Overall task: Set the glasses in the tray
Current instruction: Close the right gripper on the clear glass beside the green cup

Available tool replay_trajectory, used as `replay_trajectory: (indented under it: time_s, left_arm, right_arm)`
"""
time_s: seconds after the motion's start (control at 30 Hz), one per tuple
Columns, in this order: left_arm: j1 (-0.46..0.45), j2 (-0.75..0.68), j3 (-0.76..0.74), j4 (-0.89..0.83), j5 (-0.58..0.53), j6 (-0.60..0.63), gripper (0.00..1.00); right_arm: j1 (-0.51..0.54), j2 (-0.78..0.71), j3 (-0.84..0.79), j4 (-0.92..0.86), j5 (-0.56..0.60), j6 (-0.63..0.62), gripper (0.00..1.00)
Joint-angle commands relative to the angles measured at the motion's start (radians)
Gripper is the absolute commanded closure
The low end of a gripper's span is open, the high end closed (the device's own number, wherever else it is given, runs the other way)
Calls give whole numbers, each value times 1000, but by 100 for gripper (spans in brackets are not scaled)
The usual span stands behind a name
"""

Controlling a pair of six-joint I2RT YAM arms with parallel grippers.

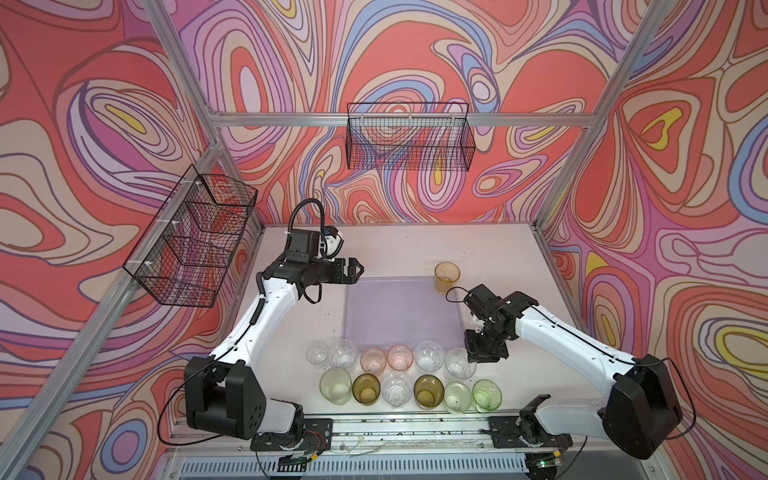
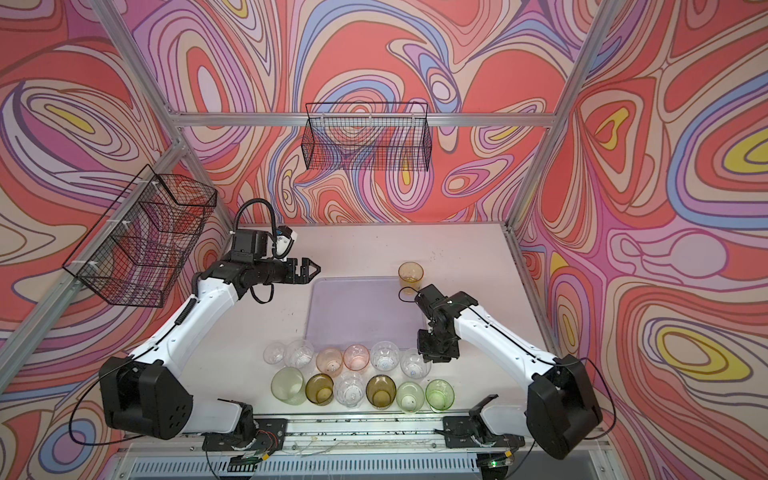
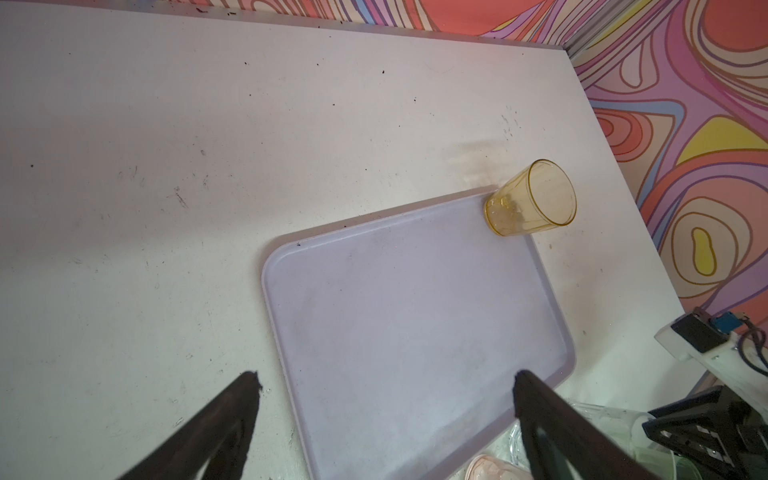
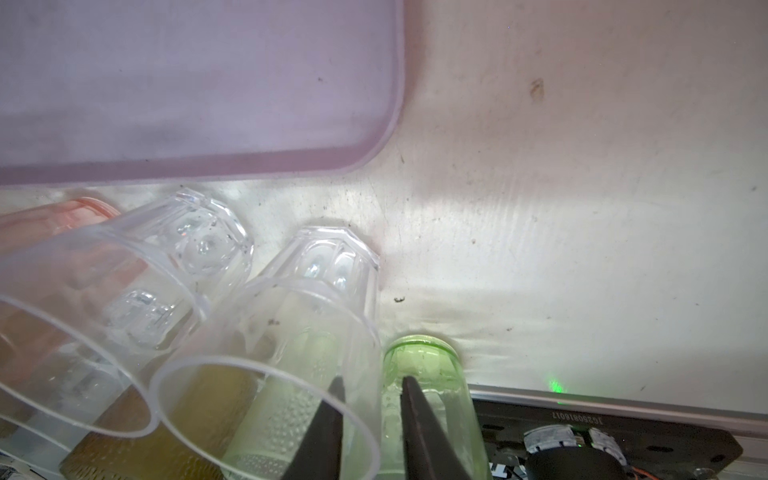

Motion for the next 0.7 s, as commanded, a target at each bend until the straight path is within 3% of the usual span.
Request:
replay_trajectory:
  time_s: [0.0,0.67]
  left_arm:
    - [-1,5,27,-12,13,2,2]
    - [-1,19,32,-16,12,3,2]
  right_arm:
    - [6,4,-17,12,9,0,76]
    - [8,12,-13,0,21,-28,87]
